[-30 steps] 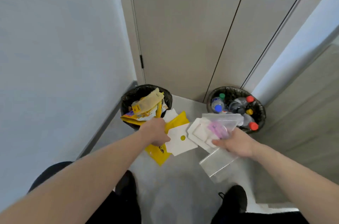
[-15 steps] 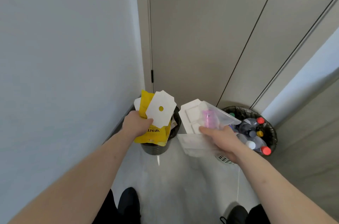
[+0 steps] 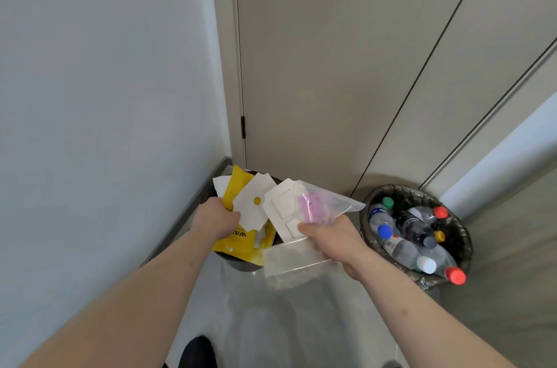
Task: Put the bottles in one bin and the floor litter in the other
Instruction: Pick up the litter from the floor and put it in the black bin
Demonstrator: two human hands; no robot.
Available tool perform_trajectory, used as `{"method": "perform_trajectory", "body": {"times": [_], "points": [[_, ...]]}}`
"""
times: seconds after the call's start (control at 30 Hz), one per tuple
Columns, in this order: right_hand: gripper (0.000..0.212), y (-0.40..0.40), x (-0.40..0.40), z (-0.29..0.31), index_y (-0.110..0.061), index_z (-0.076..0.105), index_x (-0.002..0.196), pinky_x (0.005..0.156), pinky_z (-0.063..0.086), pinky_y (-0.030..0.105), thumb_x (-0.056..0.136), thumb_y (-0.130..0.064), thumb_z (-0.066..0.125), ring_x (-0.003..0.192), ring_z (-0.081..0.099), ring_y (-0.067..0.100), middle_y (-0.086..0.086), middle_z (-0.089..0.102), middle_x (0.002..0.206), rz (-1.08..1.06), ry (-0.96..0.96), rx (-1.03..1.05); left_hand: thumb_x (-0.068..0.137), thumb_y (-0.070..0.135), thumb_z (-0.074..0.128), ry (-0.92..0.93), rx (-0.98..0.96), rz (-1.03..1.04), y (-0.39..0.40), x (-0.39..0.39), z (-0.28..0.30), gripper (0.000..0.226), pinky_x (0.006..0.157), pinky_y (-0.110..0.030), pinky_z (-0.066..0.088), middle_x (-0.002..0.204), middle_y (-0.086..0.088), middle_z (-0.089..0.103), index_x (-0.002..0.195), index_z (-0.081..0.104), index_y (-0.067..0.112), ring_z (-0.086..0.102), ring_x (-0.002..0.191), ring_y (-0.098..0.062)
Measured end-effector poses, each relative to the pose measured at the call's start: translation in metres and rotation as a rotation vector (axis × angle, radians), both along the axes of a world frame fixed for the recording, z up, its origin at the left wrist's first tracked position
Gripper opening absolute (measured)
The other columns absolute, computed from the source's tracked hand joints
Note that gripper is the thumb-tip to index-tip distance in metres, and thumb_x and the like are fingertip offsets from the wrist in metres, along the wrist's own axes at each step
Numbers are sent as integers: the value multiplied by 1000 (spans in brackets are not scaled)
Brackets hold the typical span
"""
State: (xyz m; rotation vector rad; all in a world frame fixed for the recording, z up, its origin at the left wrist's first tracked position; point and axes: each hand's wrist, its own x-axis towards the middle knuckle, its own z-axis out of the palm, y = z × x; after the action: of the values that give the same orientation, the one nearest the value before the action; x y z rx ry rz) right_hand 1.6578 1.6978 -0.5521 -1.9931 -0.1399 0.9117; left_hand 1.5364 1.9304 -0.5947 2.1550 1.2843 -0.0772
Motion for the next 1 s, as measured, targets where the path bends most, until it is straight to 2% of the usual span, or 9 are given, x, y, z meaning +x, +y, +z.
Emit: {"method": "perform_trajectory", "body": {"times": [0.13,0.3,0.4,0.5,0.63,0.7,0.77,0.9,1.0], "points": [[61,0,3,-5,-12,62,111,59,46,28,65,-47,82,73,63,18,5,68,92,8,8,-30,89,29,66,26,-75,17,1,6,-13,20,55,-28,42,84,-7,67,92,66,9,58,70,-18],[64,-3,3,-1,-15,57,111,69,53,32,62,-48,81,83,66,21,7,69,103,-5,12,-52,91,22,63,34,-61,53,1,5,-16,24,56,-30,42,71,-6,58,71,53,11,53,64,-20],[61,-5,3,1,-15,55,113,66,50,31,67,-44,81,85,65,20,5,67,105,-8,9,-49,92,19,62,-77,-76,129,0,8,-8,28,66,-32,43,72,-3,53,69,47,17,52,70,-24],[60,-7,4,0,-14,56,117,63,47,29,70,-41,81,86,66,20,4,67,105,-17,8,-38,91,19,64,-254,-128,234,1,12,1,23,79,-40,52,75,-2,57,71,53,22,59,84,-32],[55,-10,6,-1,-14,56,117,61,45,28,74,-38,81,84,65,19,5,67,107,-33,7,-27,92,21,68,-380,-246,319,2,15,8,11,89,-44,53,96,-5,64,93,59,17,61,99,-33],[55,-10,7,-2,-14,54,116,63,46,29,75,-38,81,86,65,20,6,67,108,-41,11,-27,91,21,71,-365,-289,360,4,13,5,20,93,-46,54,109,-9,65,108,60,17,62,107,-36],[55,-9,8,-5,-14,54,115,63,48,30,74,-38,81,87,66,21,6,68,106,-45,20,-28,89,23,73,-290,-284,369,6,7,0,30,94,-48,55,119,-14,65,114,59,14,61,108,-38],[58,-4,11,-14,-12,59,114,57,47,28,68,-40,81,76,66,22,10,70,101,-59,41,-42,83,28,77,-154,-228,322,9,-6,-4,60,87,-42,52,120,-15,62,132,50,6,59,110,-38],[47,0,15,-20,-10,58,111,55,45,28,76,-34,79,71,63,22,12,69,98,-86,58,-67,82,28,75,-98,-176,258,11,-11,-3,59,87,-42,53,124,-16,60,132,51,6,59,114,-37]]}}
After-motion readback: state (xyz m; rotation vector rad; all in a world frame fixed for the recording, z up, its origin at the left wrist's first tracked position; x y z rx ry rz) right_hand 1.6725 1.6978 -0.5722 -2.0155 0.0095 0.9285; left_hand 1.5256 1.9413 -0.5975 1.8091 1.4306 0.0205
